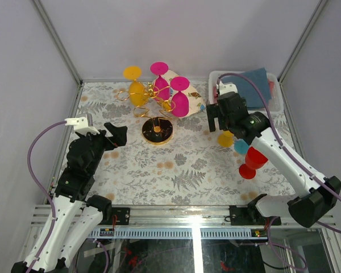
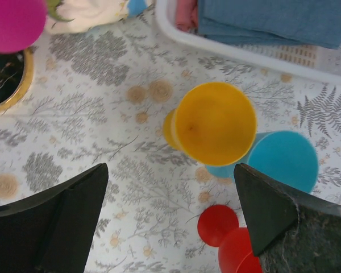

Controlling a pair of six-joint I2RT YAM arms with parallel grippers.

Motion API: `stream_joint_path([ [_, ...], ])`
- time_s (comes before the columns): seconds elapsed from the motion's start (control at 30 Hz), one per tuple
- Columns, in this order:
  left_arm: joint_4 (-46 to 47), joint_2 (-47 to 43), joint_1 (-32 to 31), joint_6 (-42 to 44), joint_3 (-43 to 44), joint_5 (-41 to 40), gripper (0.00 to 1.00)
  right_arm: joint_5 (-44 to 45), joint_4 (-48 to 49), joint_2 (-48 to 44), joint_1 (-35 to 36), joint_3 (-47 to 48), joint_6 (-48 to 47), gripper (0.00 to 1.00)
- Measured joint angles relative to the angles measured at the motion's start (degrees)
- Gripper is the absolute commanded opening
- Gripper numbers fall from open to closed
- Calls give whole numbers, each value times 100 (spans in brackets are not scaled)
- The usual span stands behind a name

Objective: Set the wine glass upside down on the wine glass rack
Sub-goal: Adjust the wine rack at the center of the board, then pick up the wine glass at the center of the board.

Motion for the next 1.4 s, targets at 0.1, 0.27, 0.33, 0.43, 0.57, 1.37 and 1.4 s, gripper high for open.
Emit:
stream_joint_path([
  [0.1, 0, -2, 0, 0, 0, 2, 100, -94, 251, 232, -481, 63, -74, 99],
  [0.27, -2, 0, 0, 2, 0, 9, 100, -374, 518, 699, -1268, 188, -63, 99],
  [0.33, -2, -2, 0, 2, 0, 9, 100, -433, 566, 861, -1405, 275, -52, 99],
  [0.43, -4, -2, 0, 2, 0, 4, 100, -533, 638, 1080, -1578, 382, -2, 99],
  [0.57, -9, -2, 0, 2, 0, 0, 100, -750, 704, 1244, -1836, 387, 90, 99],
  [1.37, -13, 0, 48, 2, 0, 0, 100, -1491, 509, 1668, -2044, 205, 409, 99],
  [1.4, -13, 2, 55, 2, 0, 0, 100, -1517, 498, 1668, -2046, 164, 417, 99],
])
